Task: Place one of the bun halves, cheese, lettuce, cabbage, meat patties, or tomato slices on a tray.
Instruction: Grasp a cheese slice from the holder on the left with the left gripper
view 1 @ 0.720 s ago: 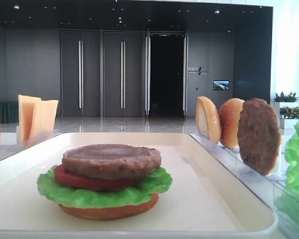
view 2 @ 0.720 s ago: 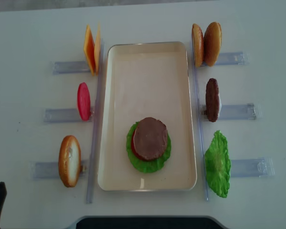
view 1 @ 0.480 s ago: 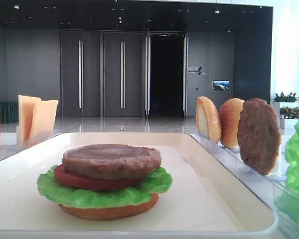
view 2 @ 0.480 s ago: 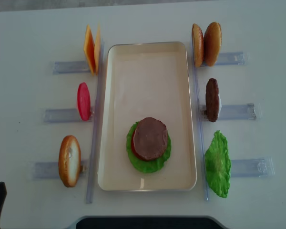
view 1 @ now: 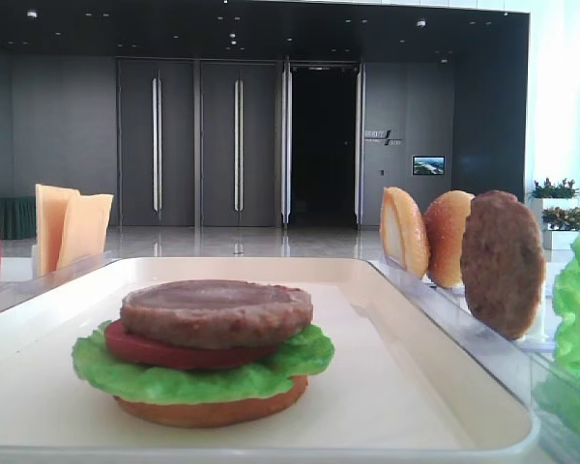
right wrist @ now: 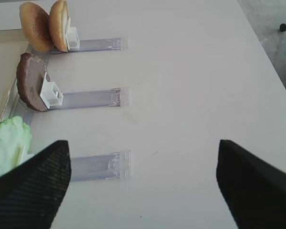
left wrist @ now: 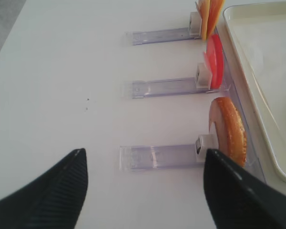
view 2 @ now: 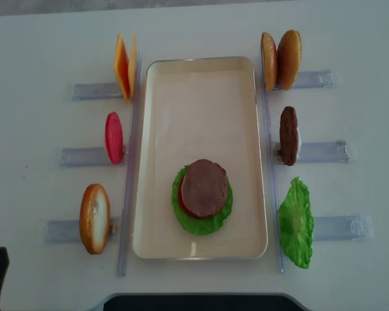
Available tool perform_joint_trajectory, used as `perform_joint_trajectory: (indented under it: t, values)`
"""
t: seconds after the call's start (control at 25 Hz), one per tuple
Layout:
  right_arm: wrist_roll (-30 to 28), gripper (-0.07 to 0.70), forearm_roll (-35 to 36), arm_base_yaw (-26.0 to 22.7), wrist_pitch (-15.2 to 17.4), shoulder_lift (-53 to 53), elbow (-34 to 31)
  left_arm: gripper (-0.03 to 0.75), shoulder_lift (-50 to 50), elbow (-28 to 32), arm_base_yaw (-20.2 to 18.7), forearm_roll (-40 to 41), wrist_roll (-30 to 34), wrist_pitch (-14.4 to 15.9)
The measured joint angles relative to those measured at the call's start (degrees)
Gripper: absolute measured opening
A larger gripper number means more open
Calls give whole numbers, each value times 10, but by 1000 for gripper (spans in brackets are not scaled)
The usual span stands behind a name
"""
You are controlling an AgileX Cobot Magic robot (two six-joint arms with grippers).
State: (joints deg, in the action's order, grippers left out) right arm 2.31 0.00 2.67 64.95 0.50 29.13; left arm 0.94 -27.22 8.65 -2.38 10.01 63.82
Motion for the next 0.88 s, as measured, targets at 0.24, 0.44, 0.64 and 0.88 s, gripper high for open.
perform_joint_trajectory:
  t: [0.24, 0.44, 0.64, 0.88]
  values:
    - [0, 590, 0, 0, 0, 0, 0, 576, 0, 0, 0, 0, 0, 0]
    - [0, 590, 0, 0, 0, 0, 0, 576, 0, 0, 0, 0, 0, 0]
    - [0, 590, 0, 0, 0, 0, 0, 576, 0, 0, 0, 0, 0, 0]
    - [0, 589, 0, 0, 0, 0, 0, 576, 0, 0, 0, 0, 0, 0]
